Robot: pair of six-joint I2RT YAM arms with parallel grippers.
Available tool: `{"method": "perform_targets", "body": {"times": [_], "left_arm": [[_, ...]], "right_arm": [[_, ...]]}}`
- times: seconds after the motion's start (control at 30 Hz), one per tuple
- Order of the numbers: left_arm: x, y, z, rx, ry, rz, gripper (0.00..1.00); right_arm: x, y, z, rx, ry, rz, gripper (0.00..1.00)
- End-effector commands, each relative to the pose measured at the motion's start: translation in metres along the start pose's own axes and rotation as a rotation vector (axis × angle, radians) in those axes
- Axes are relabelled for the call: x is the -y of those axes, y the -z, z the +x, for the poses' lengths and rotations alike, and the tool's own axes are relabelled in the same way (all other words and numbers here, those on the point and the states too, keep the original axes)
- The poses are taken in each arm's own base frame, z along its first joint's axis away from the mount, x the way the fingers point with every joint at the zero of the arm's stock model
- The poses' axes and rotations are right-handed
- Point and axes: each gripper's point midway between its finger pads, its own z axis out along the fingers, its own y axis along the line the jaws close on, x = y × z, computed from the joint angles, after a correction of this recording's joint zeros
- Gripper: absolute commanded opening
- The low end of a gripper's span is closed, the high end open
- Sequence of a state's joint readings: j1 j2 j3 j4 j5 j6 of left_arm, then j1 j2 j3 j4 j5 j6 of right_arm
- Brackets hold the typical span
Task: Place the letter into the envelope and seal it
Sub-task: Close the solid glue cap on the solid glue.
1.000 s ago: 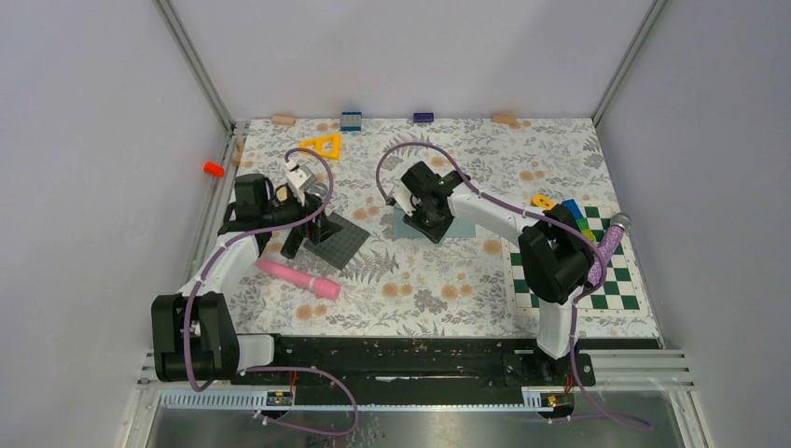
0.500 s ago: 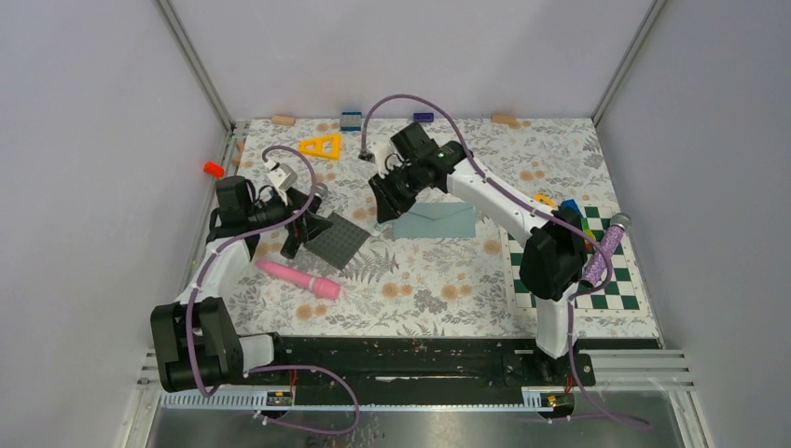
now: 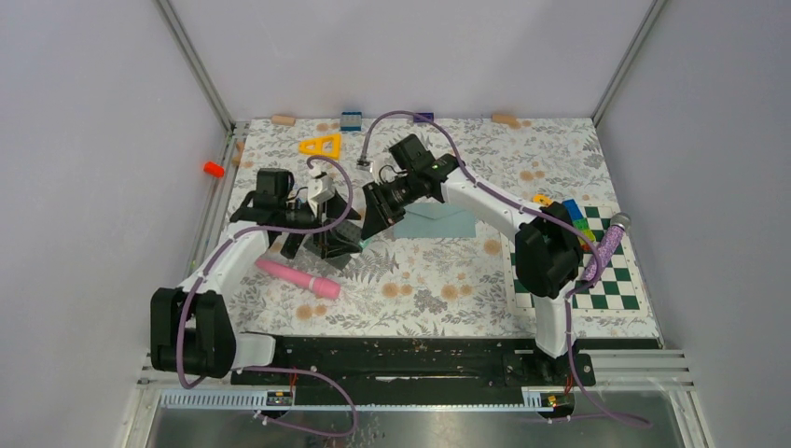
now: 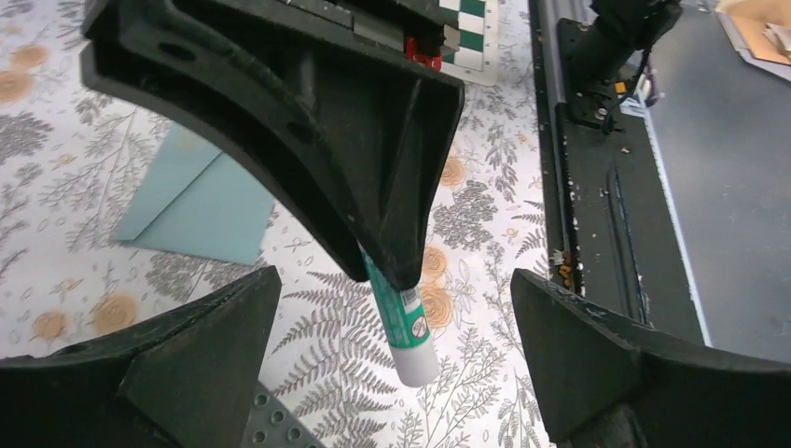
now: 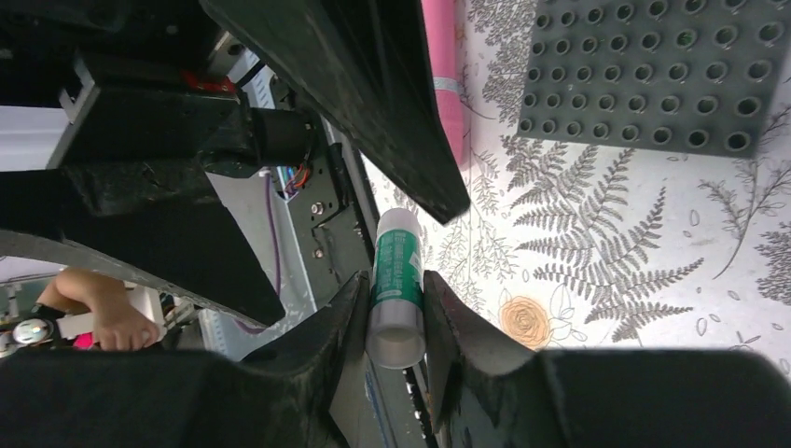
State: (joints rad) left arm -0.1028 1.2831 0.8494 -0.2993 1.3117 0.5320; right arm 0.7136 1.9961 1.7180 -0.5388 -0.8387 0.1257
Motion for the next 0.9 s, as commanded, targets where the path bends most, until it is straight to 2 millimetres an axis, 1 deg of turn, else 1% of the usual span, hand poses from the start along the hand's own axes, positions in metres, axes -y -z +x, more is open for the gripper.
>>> {"method": "perform_targets", "body": {"times": [0.0, 0.03, 0.17, 0.3, 0.33, 0.37, 0.4, 0.5, 0.6, 0.7, 0.77, 0.87], "left_arm": [[0.023, -0.007, -0.002, -0.004, -0.066, 0.144, 0.99], [0.029, -0.007, 0.001, -0.017, -0.039, 0.164, 0.99], [0.038, -0.007, 0.011, -0.043, -0.053, 0.228, 0.99], [0.041, -0.006, 0.01, -0.041, -0.043, 0.29, 0.98], [0.041, -0.006, 0.009, -0.036, -0.028, 0.305, 0.97], [0.038, -0.007, 0.004, -0.028, 0.006, 0.307, 0.97], [0.035, -0.008, 0.004, -0.02, 0.028, 0.305, 0.99], [0.029, -0.005, 0.0, 0.008, 0.0, 0.279, 0.99], [0.012, 0.008, -0.016, 0.076, 0.0, 0.195, 0.99], [-0.004, 0.021, -0.03, 0.104, -0.01, 0.135, 0.99], [-0.012, 0.029, -0.036, 0.12, -0.021, 0.103, 0.99], [-0.021, 0.035, -0.046, 0.114, -0.044, 0.083, 0.99]], "right_arm": [[-0.037, 0.022, -0.018, 0.074, 0.042, -0.098, 0.0], [-0.037, 0.024, -0.02, 0.08, 0.032, -0.108, 0.0], [-0.039, 0.032, -0.029, 0.113, 0.002, -0.139, 0.0], [-0.039, 0.037, -0.032, 0.126, 0.01, -0.13, 0.0], [-0.038, 0.037, -0.032, 0.129, 0.011, -0.124, 0.0], [-0.036, 0.036, -0.032, 0.128, 0.009, -0.119, 0.0], [-0.036, 0.036, -0.031, 0.126, 0.011, -0.115, 0.0], [-0.031, 0.037, -0.024, 0.12, 0.026, -0.083, 0.0], [-0.022, 0.043, -0.021, 0.118, 0.058, -0.007, 0.0], [-0.013, 0.053, -0.019, 0.114, 0.099, 0.076, 0.0], [-0.008, 0.06, -0.02, 0.116, 0.134, 0.13, 0.0], [0.002, 0.07, -0.018, 0.117, 0.179, 0.21, 0.0]]}}
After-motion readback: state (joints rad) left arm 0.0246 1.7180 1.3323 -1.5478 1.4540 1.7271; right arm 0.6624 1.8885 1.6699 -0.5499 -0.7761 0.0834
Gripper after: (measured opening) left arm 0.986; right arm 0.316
